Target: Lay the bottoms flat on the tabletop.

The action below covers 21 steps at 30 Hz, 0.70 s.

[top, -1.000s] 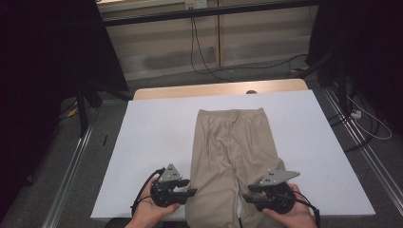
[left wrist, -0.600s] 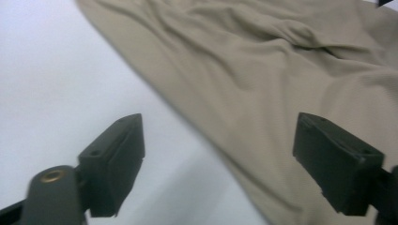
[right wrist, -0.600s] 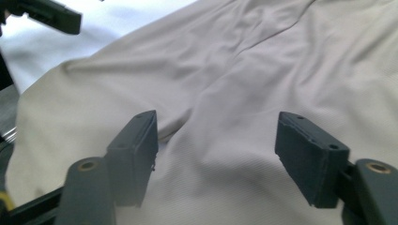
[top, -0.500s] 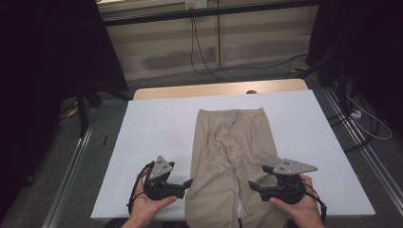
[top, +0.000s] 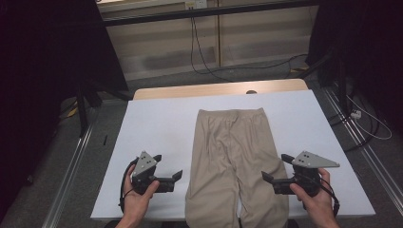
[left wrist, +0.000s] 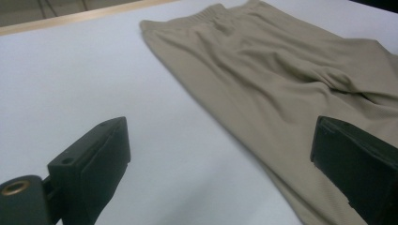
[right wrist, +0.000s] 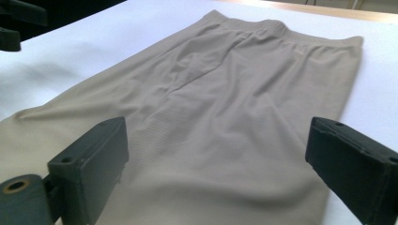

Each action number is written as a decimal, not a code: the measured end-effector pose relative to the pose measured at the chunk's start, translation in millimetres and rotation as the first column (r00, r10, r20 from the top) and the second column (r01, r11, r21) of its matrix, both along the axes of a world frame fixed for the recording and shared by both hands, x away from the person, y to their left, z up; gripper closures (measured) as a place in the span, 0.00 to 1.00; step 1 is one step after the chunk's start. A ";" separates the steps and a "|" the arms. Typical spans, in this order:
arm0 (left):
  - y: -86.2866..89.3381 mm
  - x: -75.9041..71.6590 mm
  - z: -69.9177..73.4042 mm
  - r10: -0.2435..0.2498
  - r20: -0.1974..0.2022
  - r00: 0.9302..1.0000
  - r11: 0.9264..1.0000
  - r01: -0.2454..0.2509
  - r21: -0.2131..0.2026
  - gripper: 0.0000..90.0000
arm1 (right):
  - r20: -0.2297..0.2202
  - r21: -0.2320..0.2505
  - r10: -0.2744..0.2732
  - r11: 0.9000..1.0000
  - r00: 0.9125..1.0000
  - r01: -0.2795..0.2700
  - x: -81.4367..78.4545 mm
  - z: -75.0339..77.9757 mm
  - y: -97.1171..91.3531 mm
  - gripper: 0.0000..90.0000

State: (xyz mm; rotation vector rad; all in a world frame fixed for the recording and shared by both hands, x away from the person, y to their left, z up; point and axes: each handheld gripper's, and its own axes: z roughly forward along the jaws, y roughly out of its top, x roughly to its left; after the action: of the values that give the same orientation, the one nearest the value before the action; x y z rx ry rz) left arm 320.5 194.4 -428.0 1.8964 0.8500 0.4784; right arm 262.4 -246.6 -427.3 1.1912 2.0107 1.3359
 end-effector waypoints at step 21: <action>14.4 1.8 0.8 0.034 -0.014 0.999 0.999 -0.035 -0.013 0.07 | -0.013 -0.011 -0.122 0.992 0.992 0.122 -1.2 -7.1 -31.6 0.08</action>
State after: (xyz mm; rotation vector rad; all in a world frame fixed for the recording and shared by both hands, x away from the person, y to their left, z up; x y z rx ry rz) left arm 322.3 208.8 -427.3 1.8773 0.8938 0.4805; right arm 261.2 -278.2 -434.5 1.3004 1.9184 1.2595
